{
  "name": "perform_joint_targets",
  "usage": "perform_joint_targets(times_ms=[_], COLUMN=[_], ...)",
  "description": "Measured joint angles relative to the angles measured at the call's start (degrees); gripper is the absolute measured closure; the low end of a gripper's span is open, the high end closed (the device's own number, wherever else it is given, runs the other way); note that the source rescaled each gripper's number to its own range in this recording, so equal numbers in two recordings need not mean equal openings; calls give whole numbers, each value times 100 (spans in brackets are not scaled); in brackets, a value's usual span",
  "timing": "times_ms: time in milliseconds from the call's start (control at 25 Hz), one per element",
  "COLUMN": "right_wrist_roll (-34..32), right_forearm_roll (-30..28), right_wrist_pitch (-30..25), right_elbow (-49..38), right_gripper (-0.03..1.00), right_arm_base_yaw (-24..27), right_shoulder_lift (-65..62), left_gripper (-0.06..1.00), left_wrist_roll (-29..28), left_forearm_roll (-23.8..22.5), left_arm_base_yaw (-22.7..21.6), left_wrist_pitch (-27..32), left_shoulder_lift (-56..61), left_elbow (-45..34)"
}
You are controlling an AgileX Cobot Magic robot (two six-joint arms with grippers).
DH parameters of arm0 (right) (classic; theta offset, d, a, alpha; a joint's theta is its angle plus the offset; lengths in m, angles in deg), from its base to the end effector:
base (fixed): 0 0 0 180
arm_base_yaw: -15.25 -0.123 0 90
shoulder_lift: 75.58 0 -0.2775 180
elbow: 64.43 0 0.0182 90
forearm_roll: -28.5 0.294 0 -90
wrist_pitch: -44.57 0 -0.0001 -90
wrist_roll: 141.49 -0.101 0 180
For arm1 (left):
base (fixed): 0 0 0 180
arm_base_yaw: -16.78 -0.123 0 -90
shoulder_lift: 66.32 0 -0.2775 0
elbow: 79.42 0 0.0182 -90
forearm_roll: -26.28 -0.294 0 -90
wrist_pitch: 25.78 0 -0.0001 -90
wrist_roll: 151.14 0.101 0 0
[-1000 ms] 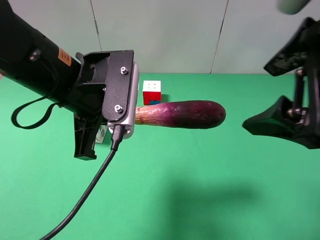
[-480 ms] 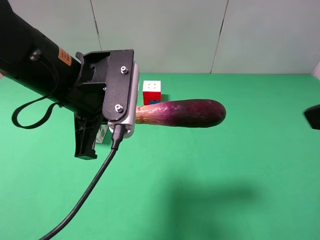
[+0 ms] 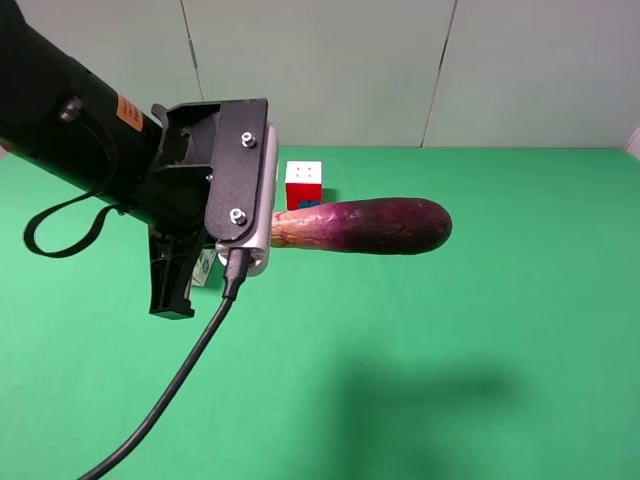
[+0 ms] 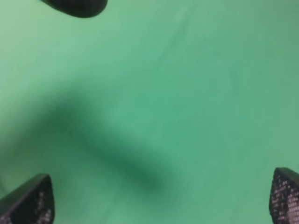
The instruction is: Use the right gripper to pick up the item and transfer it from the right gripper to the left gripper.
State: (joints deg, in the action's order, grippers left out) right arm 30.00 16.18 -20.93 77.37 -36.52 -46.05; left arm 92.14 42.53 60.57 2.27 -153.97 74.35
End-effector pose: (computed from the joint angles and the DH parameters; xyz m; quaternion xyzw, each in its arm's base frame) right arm 0.0751 0.0636 0.3207 -0.3383 0.8475 0.1054 0.3951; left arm 0.2274 -0.2364 0.2201 0.6954 0.6336 -0.0474 0.3357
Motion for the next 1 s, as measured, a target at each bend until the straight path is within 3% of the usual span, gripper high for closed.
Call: perform_joint_targets(times_ms=[240,520,1000], right_wrist_roll=[-5,206,258], right_forearm_roll=[330,414,414], right_wrist_pitch=[448,612,717], right_elbow=[-499,-1005,-1035], right_gripper=[-3,-3,-3], right_arm_base_yaw=[0,0,0], right_shoulder_lift=[-664,-1267,-1398], left_gripper=[94,94,94], left_wrist_roll=[-5,-11,-38], left_forearm_roll=[0,0,0], left_arm_base_yaw=[0,0,0], left_wrist_pitch=[0,0,0], left_shoulder_lift=[0,0,0], left_elbow=[0,0,0])
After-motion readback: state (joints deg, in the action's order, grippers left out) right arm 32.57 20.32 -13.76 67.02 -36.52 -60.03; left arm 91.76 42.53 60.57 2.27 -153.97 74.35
